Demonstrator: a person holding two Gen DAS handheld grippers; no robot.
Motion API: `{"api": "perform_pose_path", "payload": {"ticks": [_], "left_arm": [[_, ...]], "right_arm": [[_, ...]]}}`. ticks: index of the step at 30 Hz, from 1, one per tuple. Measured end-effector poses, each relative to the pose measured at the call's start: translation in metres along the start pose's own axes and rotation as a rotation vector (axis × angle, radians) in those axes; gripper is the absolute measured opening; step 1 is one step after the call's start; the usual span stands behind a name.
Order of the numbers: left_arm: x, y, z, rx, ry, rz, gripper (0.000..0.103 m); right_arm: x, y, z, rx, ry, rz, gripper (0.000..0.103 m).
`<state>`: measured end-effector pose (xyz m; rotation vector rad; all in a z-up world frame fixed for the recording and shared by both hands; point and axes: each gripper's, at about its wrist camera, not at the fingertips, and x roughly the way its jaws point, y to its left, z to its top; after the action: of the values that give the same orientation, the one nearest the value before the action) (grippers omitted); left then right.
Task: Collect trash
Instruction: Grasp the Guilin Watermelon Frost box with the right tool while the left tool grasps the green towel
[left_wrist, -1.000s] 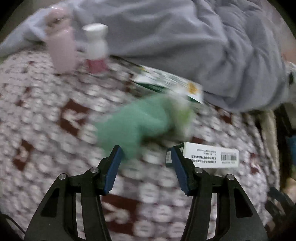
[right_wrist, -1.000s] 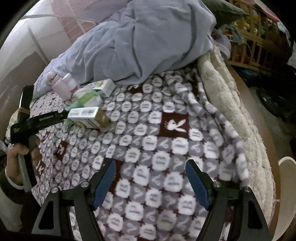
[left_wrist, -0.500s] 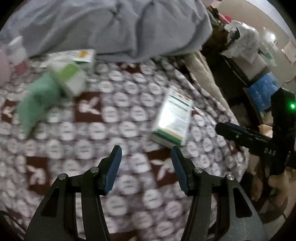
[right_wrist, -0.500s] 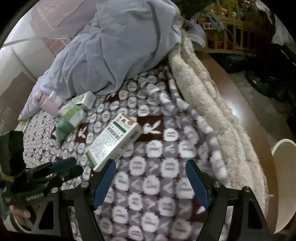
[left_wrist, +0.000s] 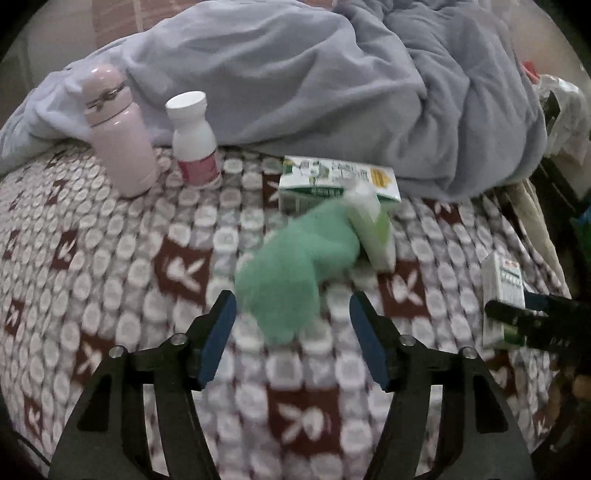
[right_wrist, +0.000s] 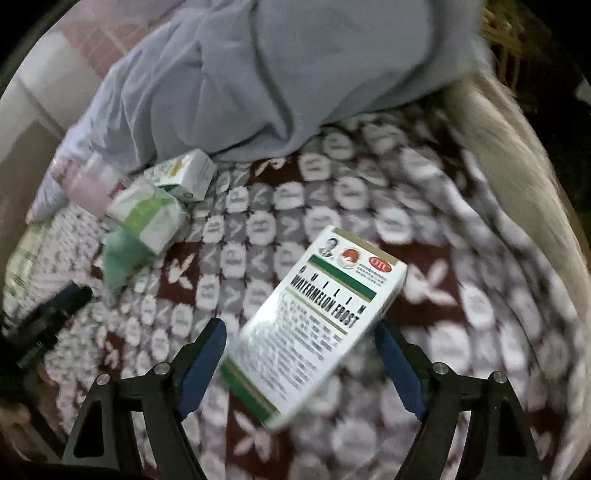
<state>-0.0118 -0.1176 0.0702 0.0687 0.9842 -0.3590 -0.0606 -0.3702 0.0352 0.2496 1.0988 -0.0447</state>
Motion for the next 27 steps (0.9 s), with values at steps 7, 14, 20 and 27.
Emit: {"api": "perform_pose_path", "payload": {"ticks": [7,14,20,27], "left_arm": [[0.047,-0.006,0.022,0.059,0.051,-0.024,0.063],[0.038,0.008,0.010,-0.047,0.082,-0.059,0.020],[-0.004,0.007,-0.022,-0.088,0.094,-0.069,0.014],[-0.048,-0.015,-0.050,-0.132,0.047,-0.113,0.014]], "right_arm": [[0.006,-0.004,0.002,-0.079,0.022,-0.017,0.081],[-0.009,-0.001,-0.009,-0.087,-0.050,0.047,0.065],[-0.043,-0.004,-0.029,-0.112,-0.082,0.127,0.064],[-0.073,-0.018,-0.051,-0.108,-0.099,0.160,0.044]]}}
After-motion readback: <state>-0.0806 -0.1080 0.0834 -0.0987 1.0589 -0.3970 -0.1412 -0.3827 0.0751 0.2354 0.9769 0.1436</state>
